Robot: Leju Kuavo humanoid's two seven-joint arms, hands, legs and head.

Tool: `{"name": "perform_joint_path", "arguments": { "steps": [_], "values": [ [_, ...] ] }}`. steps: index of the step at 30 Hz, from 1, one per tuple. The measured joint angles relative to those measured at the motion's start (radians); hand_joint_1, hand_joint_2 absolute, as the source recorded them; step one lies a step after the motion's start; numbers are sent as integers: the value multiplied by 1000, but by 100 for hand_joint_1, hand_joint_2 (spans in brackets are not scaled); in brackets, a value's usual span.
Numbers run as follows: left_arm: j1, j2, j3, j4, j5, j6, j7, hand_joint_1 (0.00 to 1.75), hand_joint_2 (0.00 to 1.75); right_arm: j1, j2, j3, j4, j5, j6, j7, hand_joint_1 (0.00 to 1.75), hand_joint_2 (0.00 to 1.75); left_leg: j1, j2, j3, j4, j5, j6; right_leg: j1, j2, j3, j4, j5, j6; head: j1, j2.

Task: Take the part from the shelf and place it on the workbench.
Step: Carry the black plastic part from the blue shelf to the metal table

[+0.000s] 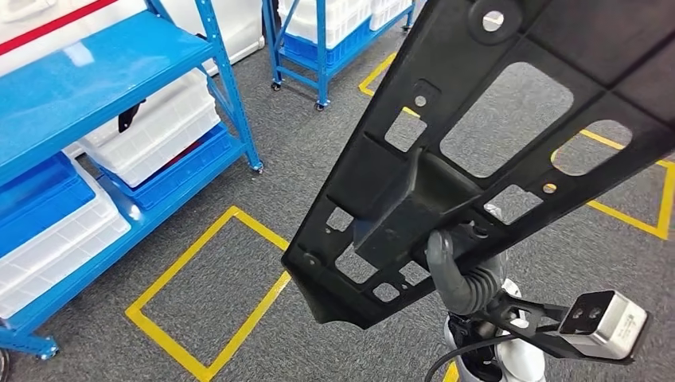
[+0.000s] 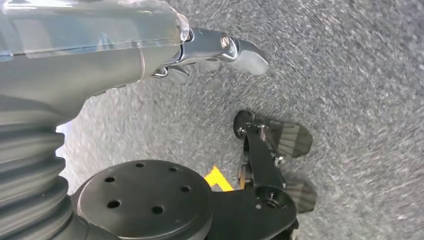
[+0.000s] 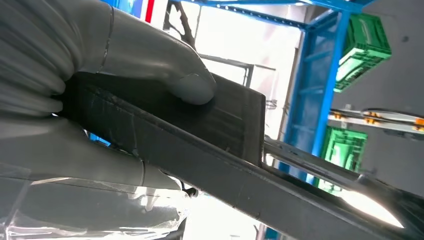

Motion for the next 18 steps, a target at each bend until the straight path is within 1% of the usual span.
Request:
{"name": "perform_joint_path", "arguments": {
  "steps": [1, 2, 3, 4, 5, 6, 7, 8, 9, 10, 11, 12, 13, 14, 15, 16, 17, 18],
  "values": [
    [1, 2, -3, 0, 0, -6, -1, 0, 175, 2, 0, 0, 1, 0, -3, -4, 175, 175, -1, 16, -2, 1, 0, 0, -4, -12, -26, 62, -28, 5, 0, 0],
    [2, 3, -6, 0, 0, -12, -2, 0, 175, 4, 0, -1, 2, -1, -6, -7, 175, 175, -2, 31, -5, 2, 0, 0, -8, -18, -42, 103, -42, 9, 1, 0],
    [2, 3, -8, 0, 0, -16, -3, 0, 175, 7, 0, -3, 3, -1, -9, -10, 175, 175, -2, 46, -6, 4, -1, -1, -12, -22, -40, 109, -37, 13, 1, 0],
    [1, 3, -11, 0, 0, -20, -1, 0, 175, 10, 0, -5, 5, -2, -12, -13, 175, 175, -1, 59, -7, 6, -3, -3, -16, -28, -17, 76, -16, 16, 1, 0],
    [-1, 3, -13, 0, 0, -24, 2, 0, 175, 13, 0, -7, 5, -2, -13, -15, 175, 175, -1, 71, -7, 9, -5, -7, -18, -43, 25, 9, 14, 18, 1, 0],
    [-2, 4, -14, 1, 0, -26, 8, 0, 175, 15, 0, -10, 5, -3, -13, -16, 175, 175, -2, 81, -7, 12, -9, -13, -16, -65, 65, -59, 33, 17, 1, 0],
    [-3, 5, -15, 1, 0, -27, 15, 0, 175, 17, 0, -12, 5, -3, -13, -17, 175, 175, -4, 89, -7, 16, -13, -18, -14, -81, 96, -113, 46, 12, 0, 0],
    [-3, 6, -16, 1, 1, -27, 23, 0, 175, 20, 0, -13, 5, -3, -12, -17, 175, 175, -6, 97, -6, 18, -17, -24, -10, -92, 112, -145, 50, 6, 0, 0],
    [-3, 6, -16, 1, 2, -27, 29, 0, 175, 22, 1, -15, 5, -3, -12, -17, 175, 175, -8, 105, -4, 19, -18, -30, -4, -91, 113, -152, 47, -3, -1, 0],
    [-4, 7, -17, 1, 2, -27, 35, 0, 175, 26, 1, -17, 4, -2, -13, -16, 175, 175, -7, 114, -2, 19, -20, -35, -4, -79, 110, -153, 49, -10, -2, 0],
    [-5, 7, -18, 1, 4, -27, 39, 0, 175, 29, 1, -19, 4, 0, -13, -16, 175, 175, -5, 114, -1, 20, -24, -41, -4, -69, 109, -155, 51, -16, -2, 0],
    [-6, 7, -19, 1, 5, -28, 41, 0, 175, 32, 1, -22, 4, 2, -15, -15, 175, 175, -2, 100, -4, 30, -34, -46, -5, -59, 109, -158, 54, -23, -2, 0],
    [-6, 7, -20, 1, 5, -31, 42, 0, 175, 34, 2, -24, 4, 6, -16, -15, 175, 175, 1, 75, -16, 60, -56, -49, -7, -49, 109, -161, 57, -29, -2, 0],
    [-6, 7, -21, 1, 6, -35, 42, 0, 175, 35, 3, -24, 4, 11, -18, -15, 175, 175, 3, 46, -37, 110, -88, -52, -9, -39, 109, -163, 59, -34, -3, 0],
    [-4, 7, -23, 1, 6, -39, 42, 0, 175, 36, 5, -25, 5, 16, -21, -14, 175, 175, 4, 23, -68, 179, -124, -52, -8, -28, 108, -163, 60, -38, -3, 0],
    [-2, 7, -25, 1, 4, -43, 42, 0, 175, 39, 6, -25, 5, 22, -24, -14, 175, 175, 4, 12, -103, 254, -155, -52, -6, -17, 107, -162, 60, -40, -3, 0],
    [0, 6, -27, 1, 2, -45, 42, 0, 175, 42, 7, -25, 5, 27, -27, -13, 175, 175, 4, 8, -130, 309, -171, -52, -5, -4, 107, -162, 61, -40, -3, 0],
    [1, 6, -29, 1, 0, -47, 41, 0, 175, 44, 7, -25, 5, 30, -28, -13, 175, 175, 4, 7, -143, 332, -167, -50, -3, 10, 107, -162, 61, -41, -3, 0]
  ]
}}
